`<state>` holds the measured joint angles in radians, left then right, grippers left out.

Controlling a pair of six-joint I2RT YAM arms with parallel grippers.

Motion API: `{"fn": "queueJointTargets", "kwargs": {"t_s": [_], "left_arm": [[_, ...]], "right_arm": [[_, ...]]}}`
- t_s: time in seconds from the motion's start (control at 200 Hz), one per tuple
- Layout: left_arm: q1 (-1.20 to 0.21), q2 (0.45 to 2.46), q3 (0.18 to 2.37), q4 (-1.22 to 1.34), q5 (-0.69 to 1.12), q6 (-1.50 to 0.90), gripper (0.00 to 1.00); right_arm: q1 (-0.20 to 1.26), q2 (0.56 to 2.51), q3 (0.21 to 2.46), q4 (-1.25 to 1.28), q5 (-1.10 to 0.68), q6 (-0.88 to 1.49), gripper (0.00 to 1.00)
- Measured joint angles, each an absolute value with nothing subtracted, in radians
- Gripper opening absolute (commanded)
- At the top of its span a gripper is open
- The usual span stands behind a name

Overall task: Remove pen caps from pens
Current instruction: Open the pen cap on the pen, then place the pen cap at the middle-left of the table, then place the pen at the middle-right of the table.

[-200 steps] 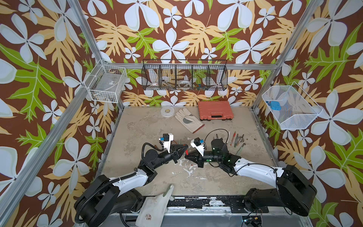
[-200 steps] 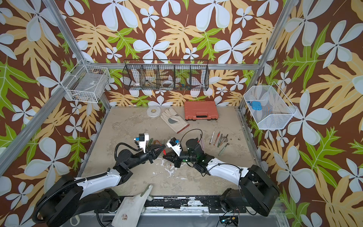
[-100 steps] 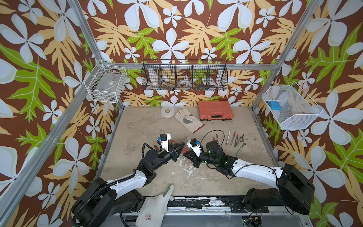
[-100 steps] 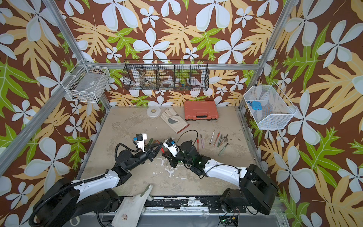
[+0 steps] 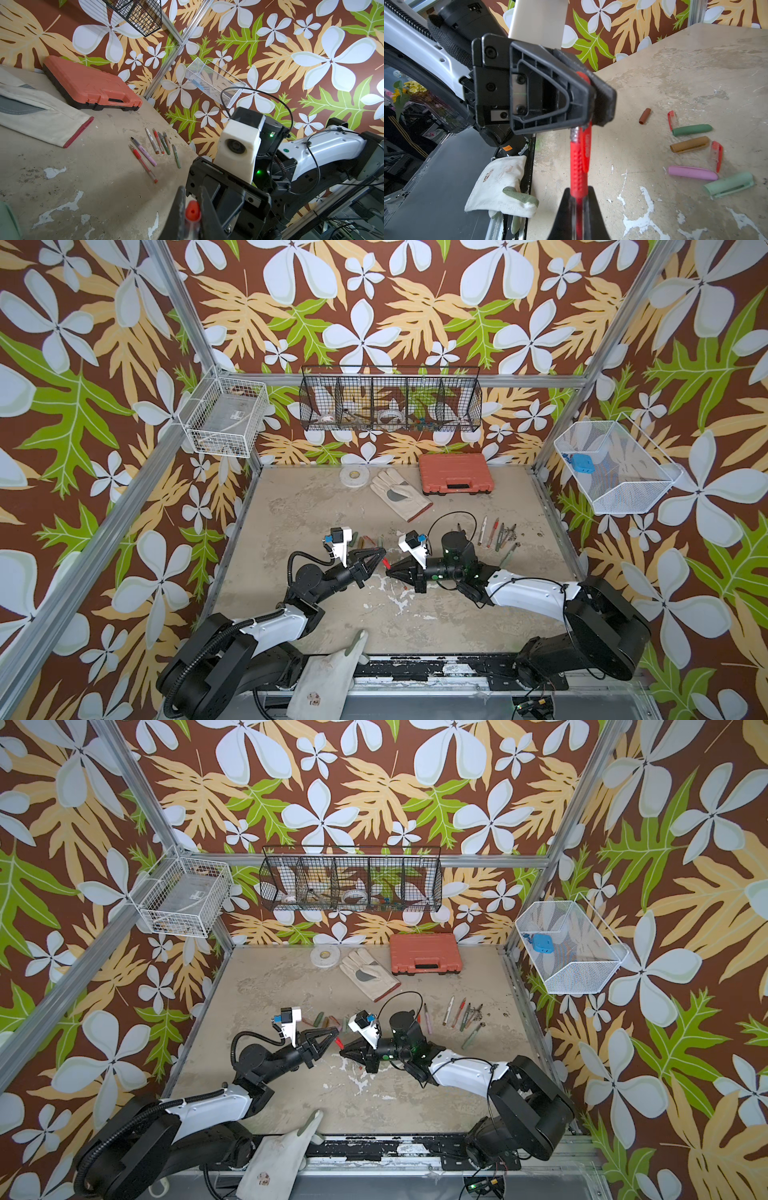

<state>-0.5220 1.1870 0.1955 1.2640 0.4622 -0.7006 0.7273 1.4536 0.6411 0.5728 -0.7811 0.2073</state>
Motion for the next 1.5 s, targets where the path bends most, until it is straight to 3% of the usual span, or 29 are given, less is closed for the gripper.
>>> {"fn": "queueJointTargets", "kwargs": {"t_s": [0.075, 0.355, 0.485, 0.741, 1.016, 1.496], "left_arm": [[-0.52, 1.182, 0.196, 1.259, 0.455, -0.701, 0.0], [-0.512, 1.157, 0.207, 1.232, 0.382, -0.701, 0.0], [-0.512, 1.159, 0.208, 1.232, 0.366, -0.701, 0.0], [-0.51, 1.145, 0.208, 1.23, 0.348, -0.701, 0.0], [-0.504, 1.047, 0.213, 1.1, 0.237, -0.668, 0.0], [-0.501, 1.201, 0.424, 0.569, -0.184, -0.652, 0.0]], "right_arm": [[0.746, 1.446, 0.653, 0.54, -0.736, 0.193, 0.0], [0.896, 1.361, 0.656, 0.407, -0.307, 0.096, 0.0], [0.905, 1.339, 0.642, 0.373, -0.207, 0.075, 0.0], [0.88, 1.359, 0.645, 0.365, -0.272, 0.071, 0.0], [0.753, 1.319, 0.568, 0.406, -0.335, 0.126, 0.0], [0.507, 1.324, 0.565, 0.339, -0.087, 0.371, 0.0]]}}
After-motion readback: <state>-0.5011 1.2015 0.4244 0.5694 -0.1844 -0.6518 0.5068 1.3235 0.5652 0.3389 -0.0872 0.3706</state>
